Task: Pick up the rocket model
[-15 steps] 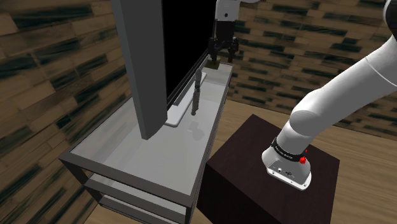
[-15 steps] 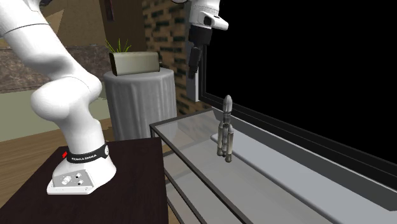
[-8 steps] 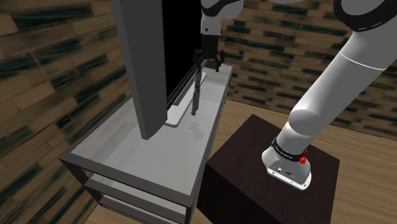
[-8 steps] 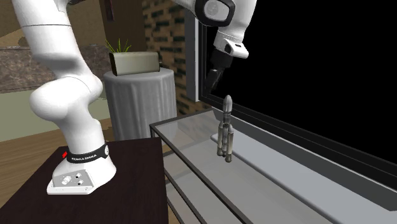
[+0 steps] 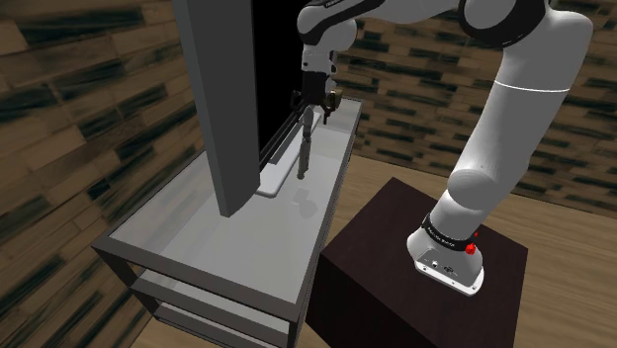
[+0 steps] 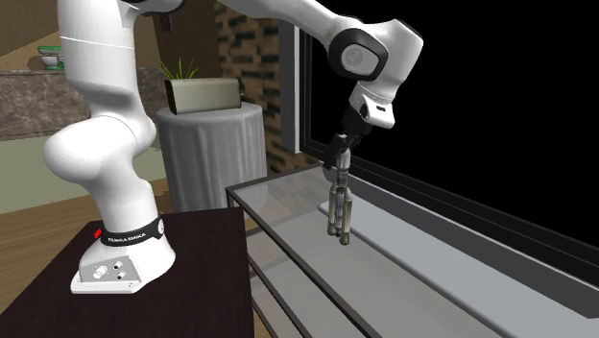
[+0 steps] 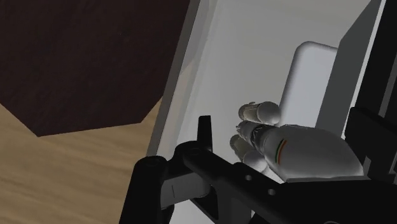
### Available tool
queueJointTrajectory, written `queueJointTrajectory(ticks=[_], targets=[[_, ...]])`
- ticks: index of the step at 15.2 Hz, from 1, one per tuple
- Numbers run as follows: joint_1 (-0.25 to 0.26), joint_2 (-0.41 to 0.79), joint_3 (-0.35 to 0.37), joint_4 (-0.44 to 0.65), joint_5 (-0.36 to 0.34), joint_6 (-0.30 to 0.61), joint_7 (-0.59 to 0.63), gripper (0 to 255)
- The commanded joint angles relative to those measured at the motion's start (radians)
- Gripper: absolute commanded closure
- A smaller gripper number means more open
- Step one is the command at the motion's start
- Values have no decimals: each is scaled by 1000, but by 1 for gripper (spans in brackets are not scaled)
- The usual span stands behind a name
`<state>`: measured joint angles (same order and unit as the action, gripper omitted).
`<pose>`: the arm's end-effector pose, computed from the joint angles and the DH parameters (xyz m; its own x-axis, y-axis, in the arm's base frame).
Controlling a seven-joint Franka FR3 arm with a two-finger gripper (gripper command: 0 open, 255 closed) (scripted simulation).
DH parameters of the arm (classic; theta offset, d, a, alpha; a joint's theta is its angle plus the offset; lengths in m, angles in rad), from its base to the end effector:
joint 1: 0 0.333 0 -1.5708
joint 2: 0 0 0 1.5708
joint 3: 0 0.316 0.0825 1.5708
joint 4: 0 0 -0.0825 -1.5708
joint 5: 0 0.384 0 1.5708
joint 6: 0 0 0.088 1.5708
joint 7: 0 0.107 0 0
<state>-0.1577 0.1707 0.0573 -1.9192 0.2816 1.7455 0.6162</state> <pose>0.5574 -0.0320 0.3846 0.6226 -0.6568 -0.4254 -0.7276 -0.6860 -0.0059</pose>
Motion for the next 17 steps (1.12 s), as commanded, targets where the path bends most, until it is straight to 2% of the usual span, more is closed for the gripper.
queueJointTrajectory(ticks=[1,11,12,15,16,17], targets=[[-15,126,-15,61,37,34,40,0],[-24,185,-3,32,43,117,24,0],[-19,171,1,-6,48,141,26,255],[-1,163,15,-36,58,170,45,255],[8,139,21,-87,65,201,49,255],[6,129,19,-88,63,190,48,255]])
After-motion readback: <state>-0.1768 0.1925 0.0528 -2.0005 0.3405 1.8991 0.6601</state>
